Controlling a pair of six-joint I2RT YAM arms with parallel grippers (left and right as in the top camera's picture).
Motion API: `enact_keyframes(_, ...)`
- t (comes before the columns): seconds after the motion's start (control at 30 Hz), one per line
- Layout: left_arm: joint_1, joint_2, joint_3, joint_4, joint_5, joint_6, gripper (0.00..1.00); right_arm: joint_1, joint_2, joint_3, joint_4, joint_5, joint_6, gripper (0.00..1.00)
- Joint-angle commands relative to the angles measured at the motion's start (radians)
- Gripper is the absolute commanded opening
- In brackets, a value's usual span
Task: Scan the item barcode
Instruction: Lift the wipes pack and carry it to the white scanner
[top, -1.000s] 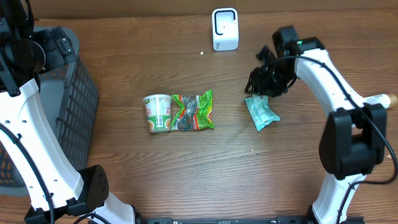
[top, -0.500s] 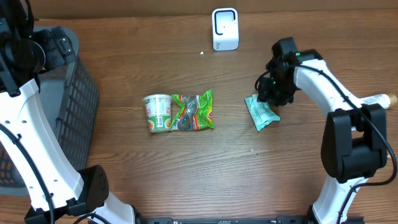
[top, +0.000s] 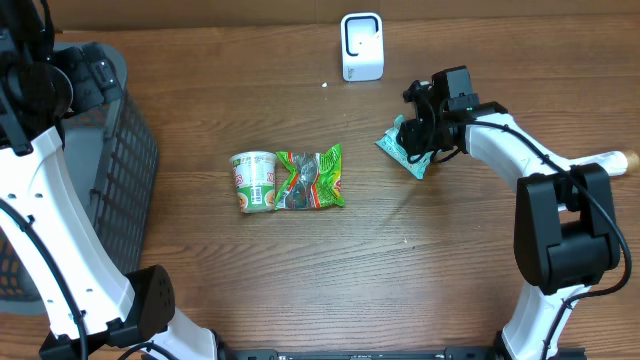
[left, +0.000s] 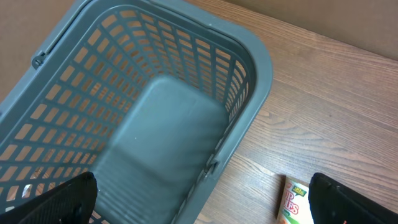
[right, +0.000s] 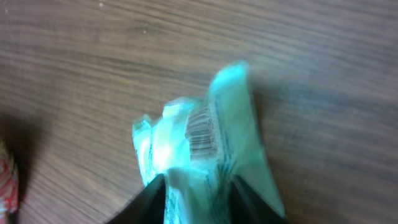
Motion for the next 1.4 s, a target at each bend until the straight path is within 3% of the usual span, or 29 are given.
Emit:
enact_keyframes(0.0, -0.002, 0.004, 0.002, 0.001, 0.001, 0.015, 1.00, 0.002, -0.071, 0.111, -0.099, -0.042, -0.056, 0.46)
enact_keyframes(0.03, -0.002, 0.004, 0.002, 0.001, 0.001, 0.015, 1.00, -0.006, -0.100, 0.161, -0.177, -0.034, 0.026, 0.58)
enact_keyframes(0.17, -0.002, 0.004, 0.002, 0.001, 0.001, 0.015, 1.00, -0.043, -0.139, 0.211, -0.337, -0.035, 0.364, 0.73)
enact_keyframes(0.23, -0.002, 0.004, 0.002, 0.001, 0.001, 0.015, 1.00, -0.059, -0.136, 0.204, -0.384, -0.034, 0.529, 0.99)
enact_keyframes(0.37, -0.002, 0.004, 0.002, 0.001, 0.000, 0.015, 1.00, -0.065, -0.116, 0.106, -0.359, -0.039, 0.644, 1.00)
enact_keyframes(0.5, -0.002, 0.004, 0.002, 0.001, 0.001, 0.015, 1.00, -0.064, -0.107, -0.038, -0.230, -0.039, 0.704, 1.00)
enact_keyframes(0.63, -0.002, 0.004, 0.002, 0.001, 0.001, 0.015, 1.00, -0.062, -0.107, -0.185, -0.019, -0.046, 0.801, 0.90)
enact_keyframes(0.87, -0.002, 0.004, 0.002, 0.001, 0.001, 0.015, 0.99, -0.045, -0.104, -0.340, 0.290, -0.046, 0.825, 0.68)
enact_keyframes(1.0, -0.002, 0.004, 0.002, 0.001, 0.000, 0.015, 1.00, -0.045, -0.089, -0.344, 0.332, -0.037, 0.821, 0.39)
enact_keyframes(1.03, -0.002, 0.004, 0.002, 0.001, 0.001, 0.015, 0.99, -0.045, -0.087, -0.344, 0.331, -0.038, 0.817, 0.20)
enact_keyframes(1.1, -0.002, 0.004, 0.002, 0.001, 0.001, 0.015, 1.00, -0.045, -0.088, -0.343, 0.328, -0.045, 0.813, 0.08)
enact_keyframes(1.17, -0.002, 0.004, 0.002, 0.001, 0.001, 0.015, 1.00, -0.051, -0.089, -0.340, 0.336, -0.080, 0.784, 0.04)
enact_keyframes(1.37, -0.002, 0.004, 0.002, 0.001, 0.001, 0.015, 1.00, -0.089, -0.144, -0.263, 0.251, -0.291, 0.412, 0.04)
